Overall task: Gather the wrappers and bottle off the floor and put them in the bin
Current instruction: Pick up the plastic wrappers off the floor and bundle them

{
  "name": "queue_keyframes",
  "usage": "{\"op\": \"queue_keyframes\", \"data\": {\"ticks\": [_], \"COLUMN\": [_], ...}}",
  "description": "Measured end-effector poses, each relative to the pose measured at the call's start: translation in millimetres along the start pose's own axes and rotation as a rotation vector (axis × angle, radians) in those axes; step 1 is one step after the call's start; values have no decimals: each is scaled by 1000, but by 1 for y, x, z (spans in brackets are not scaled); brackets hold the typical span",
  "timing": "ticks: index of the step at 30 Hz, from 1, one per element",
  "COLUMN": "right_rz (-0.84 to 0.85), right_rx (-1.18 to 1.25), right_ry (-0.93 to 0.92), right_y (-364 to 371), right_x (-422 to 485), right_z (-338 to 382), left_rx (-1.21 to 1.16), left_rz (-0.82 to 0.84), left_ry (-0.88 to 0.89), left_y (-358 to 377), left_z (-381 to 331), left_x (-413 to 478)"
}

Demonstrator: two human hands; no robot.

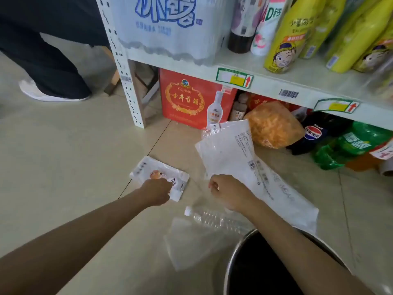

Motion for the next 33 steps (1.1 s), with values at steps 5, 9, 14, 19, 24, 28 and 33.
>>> {"op": "queue_keyframes", "data": {"ticks": [5, 9, 14, 19, 24, 28, 33], "right_rz": [40, 35, 55, 81, 54, 53, 4], "right_rx": [-80, -92, -97, -118, -120, -162, -245], "right_ry": [-17, -50, -53, -45, -8, 9, 44], "right_y": [29, 45, 58, 65, 68, 74, 82], "right_x": [56, 83, 93, 97, 103, 108, 126], "right_z": [-9, -6, -6, -9, -11, -16, -8], "left_rx": [10, 9, -13, 51, -35, -345, -516], "left_rz": [-9, -148, -131, -300, -297, -364, -452], "left_ry": [-39, -34, -136, -99, -104, -245, -401], "left_y": [39, 68, 103, 97, 65, 28, -32], "left_z": [12, 6, -2, 1, 7, 46, 90], "left_x": [30, 62, 63, 81, 75, 88, 85]}}
Point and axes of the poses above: each hand's wrist, its own x-axis towards the middle knuckle, its own y-axis out of the palm, z = x × y, the point moved 10 cm from there along x, towards the middle knuckle, and after that the axes turned 10 degrees about -z, right-handed, at the moved point
